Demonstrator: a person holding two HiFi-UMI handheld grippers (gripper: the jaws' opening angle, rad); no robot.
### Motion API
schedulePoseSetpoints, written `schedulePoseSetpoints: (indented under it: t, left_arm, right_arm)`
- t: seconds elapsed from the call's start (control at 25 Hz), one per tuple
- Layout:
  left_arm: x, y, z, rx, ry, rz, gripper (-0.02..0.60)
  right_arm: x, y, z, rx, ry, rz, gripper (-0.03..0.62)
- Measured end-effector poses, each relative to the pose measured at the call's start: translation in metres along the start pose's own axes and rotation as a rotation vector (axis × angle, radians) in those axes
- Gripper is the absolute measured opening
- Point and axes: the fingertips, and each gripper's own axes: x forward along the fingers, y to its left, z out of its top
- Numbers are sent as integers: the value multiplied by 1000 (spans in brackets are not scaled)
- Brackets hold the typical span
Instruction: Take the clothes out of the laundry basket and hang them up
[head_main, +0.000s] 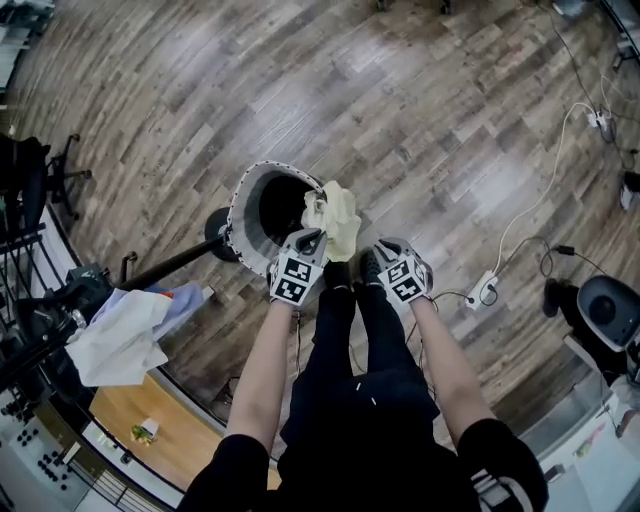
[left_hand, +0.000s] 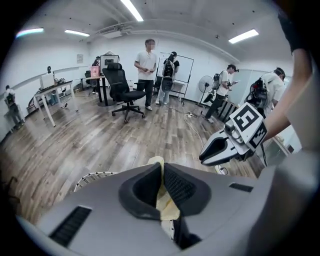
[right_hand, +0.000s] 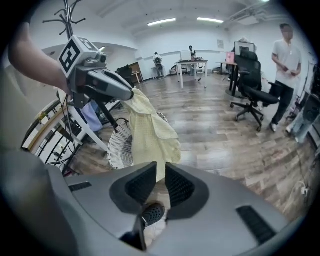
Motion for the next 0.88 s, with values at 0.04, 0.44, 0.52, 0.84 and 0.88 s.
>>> schedulePoseSetpoints:
  t: [0.04, 0.44, 0.52, 0.84, 0.88]
  left_arm:
    - [-11, -3, 6, -13, -7, 5, 35]
    - [-119, -16, 89, -56, -188, 68, 34]
    - [-140, -18, 107, -17, -207, 74, 34]
    - [-234, -38, 185, 200, -269, 87, 34]
    - [-245, -42, 193, 224, -274, 89, 34]
  right_arm:
    - [-8, 5, 7, -13, 0, 6, 64]
    - [-69, 19, 73, -150, -50, 14, 71]
    - [-79, 17, 81, -160, -59, 6, 77]
    - [-99, 1, 134, -193, -143, 37, 301]
    - [-101, 2, 142, -206, -154, 52, 315]
